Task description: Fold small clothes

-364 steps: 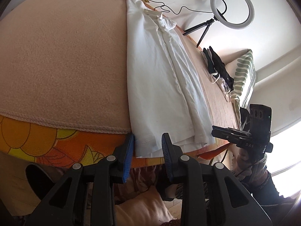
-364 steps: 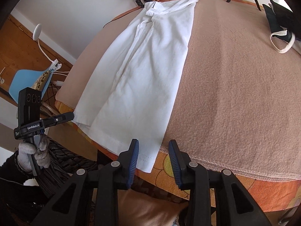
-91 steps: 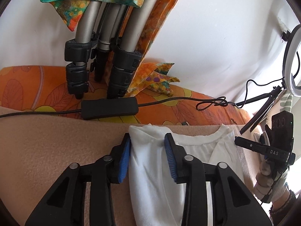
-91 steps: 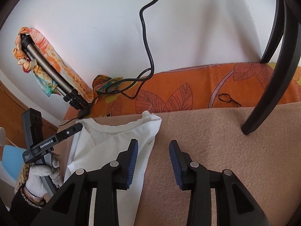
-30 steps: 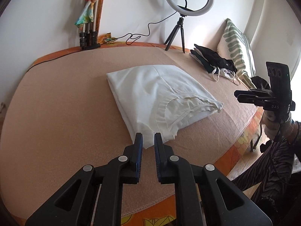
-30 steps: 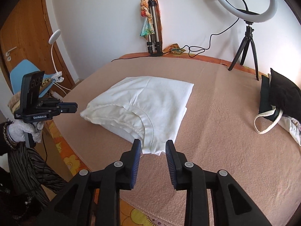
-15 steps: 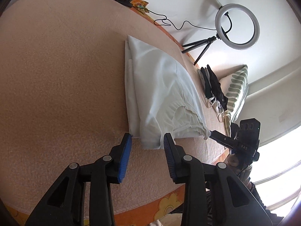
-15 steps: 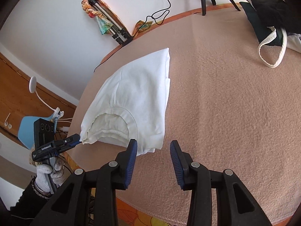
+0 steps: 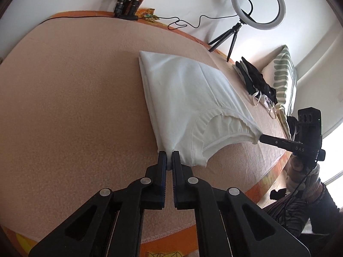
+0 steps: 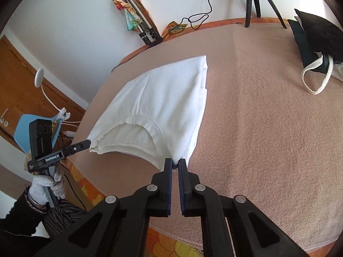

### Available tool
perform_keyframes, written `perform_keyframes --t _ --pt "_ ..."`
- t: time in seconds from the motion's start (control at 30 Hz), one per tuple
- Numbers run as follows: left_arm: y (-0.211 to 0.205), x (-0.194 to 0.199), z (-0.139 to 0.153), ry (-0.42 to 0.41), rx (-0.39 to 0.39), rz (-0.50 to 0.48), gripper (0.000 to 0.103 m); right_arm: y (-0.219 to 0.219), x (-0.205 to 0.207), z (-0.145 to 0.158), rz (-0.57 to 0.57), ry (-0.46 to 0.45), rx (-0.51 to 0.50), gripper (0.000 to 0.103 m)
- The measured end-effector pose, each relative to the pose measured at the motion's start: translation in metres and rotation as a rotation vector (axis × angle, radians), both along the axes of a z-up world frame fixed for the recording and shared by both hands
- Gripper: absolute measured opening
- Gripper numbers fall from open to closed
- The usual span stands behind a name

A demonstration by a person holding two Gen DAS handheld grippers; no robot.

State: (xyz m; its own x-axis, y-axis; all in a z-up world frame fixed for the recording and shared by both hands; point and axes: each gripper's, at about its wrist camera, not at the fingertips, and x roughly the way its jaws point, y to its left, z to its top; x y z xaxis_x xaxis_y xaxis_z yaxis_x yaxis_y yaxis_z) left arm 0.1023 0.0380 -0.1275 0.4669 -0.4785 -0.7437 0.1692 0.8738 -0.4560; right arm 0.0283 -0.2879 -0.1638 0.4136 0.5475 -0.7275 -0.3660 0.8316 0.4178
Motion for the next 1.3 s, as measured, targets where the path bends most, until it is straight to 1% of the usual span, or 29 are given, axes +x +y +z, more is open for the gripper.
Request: perform_keyframes --t 0.03,0.07,0.13,0.17,0.2,0.27,0.3,0.33,0.37,0.43,0.5,0.53,0.57,0.6,0.63,0.7,0.77,0.87,0.93,1.0,1.07,1.13,1.17,1.2,1.3 --pt "0.0 -0.002 -0.002 0.001 0.016 -0.003 0.004 0.001 -0.001 -0.001 0.001 -0.006 -0.03 0.002" --pt "-0.001 -0.003 0.0 -0.009 0.048 -0.006 0.005 0.0 -0.003 -0.001 0.001 -0.017 -0.053 0.002" --pt "-0.005 -0.008 0.006 -0.052 0.137 -0.014 0.006 0.001 -0.008 0.003 -0.001 -0.06 -0.116 0.002" --pt "-0.006 -0.011 0.011 -0.079 0.173 -0.009 0.006 0.002 -0.012 0.005 -0.002 -0.088 -0.155 0.003" --pt "-0.005 -0.014 0.015 -0.1 0.196 0.0 0.007 0.003 -0.015 0.007 -0.007 -0.112 -0.188 0.006" --pt "-0.003 -0.02 0.022 -0.131 0.209 0.033 0.013 0.004 -0.02 0.01 -0.018 -0.153 -0.221 0.009" --pt "-0.003 -0.023 0.025 -0.148 0.211 0.041 0.014 0.004 -0.022 0.012 -0.024 -0.171 -0.232 0.017" --pt "-0.005 -0.024 0.028 -0.165 0.218 0.039 0.014 0.005 -0.024 0.014 -0.032 -0.194 -0.246 0.023" --pt "-0.007 -0.027 0.031 -0.181 0.23 0.036 0.015 0.006 -0.027 0.016 -0.037 -0.221 -0.267 0.027" --pt "-0.016 -0.032 0.036 -0.213 0.254 0.021 0.016 0.011 -0.031 0.021 -0.04 -0.269 -0.306 0.027" --pt "-0.024 -0.035 0.041 -0.231 0.261 0.012 0.023 0.013 -0.034 0.025 -0.038 -0.298 -0.31 0.032" --pt "-0.028 -0.036 0.043 -0.238 0.259 0.009 0.034 0.015 -0.035 0.027 -0.041 -0.31 -0.315 0.033" --pt "-0.032 -0.037 0.046 -0.245 0.26 0.01 0.051 0.015 -0.037 0.027 -0.044 -0.319 -0.319 0.034" --pt "-0.037 -0.038 0.048 -0.253 0.267 0.014 0.06 0.016 -0.038 0.028 -0.045 -0.323 -0.322 0.035" --pt "-0.041 -0.04 0.05 -0.266 0.279 0.016 0.066 0.016 -0.038 0.027 -0.046 -0.324 -0.325 0.036" --pt "-0.051 -0.042 0.055 -0.288 0.295 -0.004 0.066 0.015 -0.04 0.027 -0.056 -0.33 -0.33 0.049" --pt "-0.058 -0.044 0.058 -0.298 0.302 -0.011 0.072 0.014 -0.043 0.027 -0.075 -0.341 -0.326 0.055" --pt "-0.066 -0.049 0.063 -0.306 0.299 0.001 0.079 0.01 -0.047 0.029 -0.097 -0.353 -0.301 0.076" --pt "-0.071 -0.05 0.065 -0.311 0.315 0.01 0.081 0.009 -0.049 0.032 -0.113 -0.366 -0.287 0.08" --pt "-0.076 -0.051 0.067 -0.315 0.345 0.025 0.081 0.009 -0.051 0.034 -0.127 -0.377 -0.274 0.09" --pt "-0.079 -0.052 0.07 -0.322 0.364 0.042 0.081 0.009 -0.053 0.038 -0.143 -0.39 -0.256 0.091" --pt "-0.079 -0.052 0.074 -0.323 0.368 0.054 0.082 0.008 -0.054 0.041 -0.156 -0.401 -0.237 0.096" --pt "-0.079 -0.052 0.075 -0.322 0.368 0.062 0.082 0.008 -0.055 0.043 -0.162 -0.41 -0.224 0.101" --pt "-0.079 -0.052 0.075 -0.317 0.37 0.071 0.083 0.008 -0.057 0.045 -0.169 -0.42 -0.213 0.103" --pt "-0.078 -0.05 0.077 -0.291 0.386 0.099 0.083 0.007 -0.059 0.051 -0.195 -0.446 -0.194 0.103"
